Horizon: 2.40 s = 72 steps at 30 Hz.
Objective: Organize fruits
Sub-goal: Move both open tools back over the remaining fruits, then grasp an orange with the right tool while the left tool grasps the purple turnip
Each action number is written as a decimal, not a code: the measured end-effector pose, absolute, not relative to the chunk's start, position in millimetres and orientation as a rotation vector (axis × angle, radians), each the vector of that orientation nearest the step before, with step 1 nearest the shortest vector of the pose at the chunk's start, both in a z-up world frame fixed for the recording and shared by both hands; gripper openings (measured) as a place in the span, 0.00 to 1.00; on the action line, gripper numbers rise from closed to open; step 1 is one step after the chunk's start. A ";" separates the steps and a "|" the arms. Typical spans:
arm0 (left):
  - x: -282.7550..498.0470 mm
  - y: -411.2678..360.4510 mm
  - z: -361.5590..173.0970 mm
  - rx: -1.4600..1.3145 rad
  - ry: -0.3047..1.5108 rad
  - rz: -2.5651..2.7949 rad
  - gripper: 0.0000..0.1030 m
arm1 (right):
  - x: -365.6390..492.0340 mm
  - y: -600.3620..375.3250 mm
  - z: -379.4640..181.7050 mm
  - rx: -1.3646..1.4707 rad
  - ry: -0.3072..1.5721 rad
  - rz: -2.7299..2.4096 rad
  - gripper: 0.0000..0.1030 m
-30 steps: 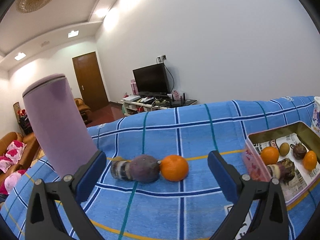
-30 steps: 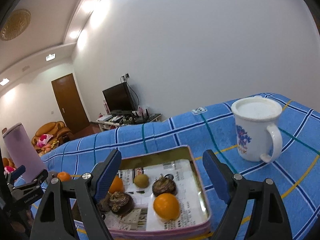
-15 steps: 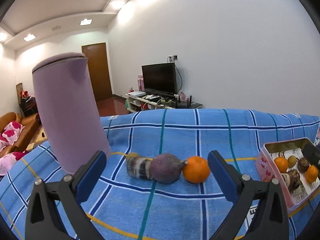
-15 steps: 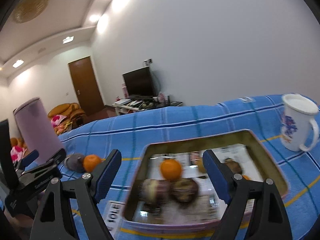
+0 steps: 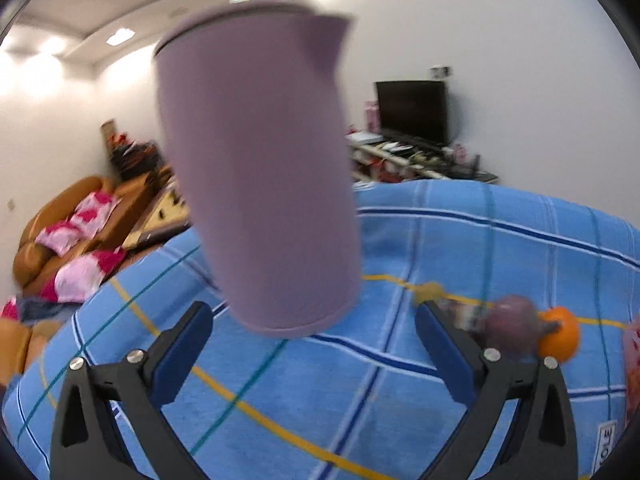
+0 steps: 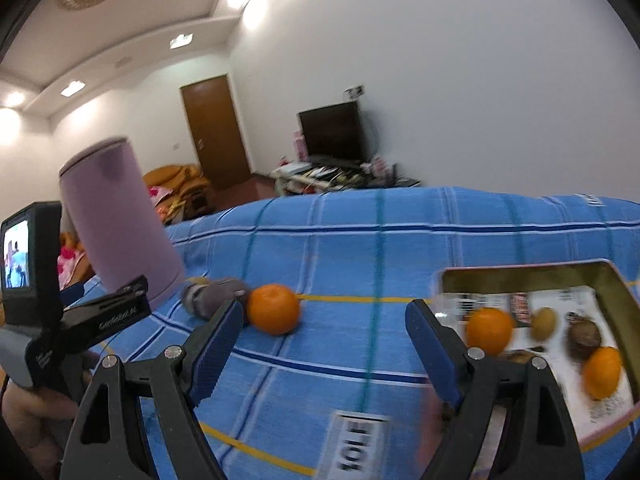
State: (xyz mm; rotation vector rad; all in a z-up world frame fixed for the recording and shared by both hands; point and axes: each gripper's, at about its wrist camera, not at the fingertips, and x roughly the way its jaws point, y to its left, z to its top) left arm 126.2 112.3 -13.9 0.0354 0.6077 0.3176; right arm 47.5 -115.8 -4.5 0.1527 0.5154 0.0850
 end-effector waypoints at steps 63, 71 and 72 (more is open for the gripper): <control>124.4 59.4 -18.0 0.116 0.577 -0.129 0.84 | 41.1 -97.5 4.2 0.061 0.615 0.215 0.48; 159.2 12.6 -24.8 0.236 0.691 -0.172 0.84 | 31.6 -129.1 1.8 0.142 0.612 0.201 0.48; 165.8 8.9 -29.7 0.252 0.722 -0.166 0.84 | 31.0 -128.9 2.4 0.143 0.613 0.206 0.48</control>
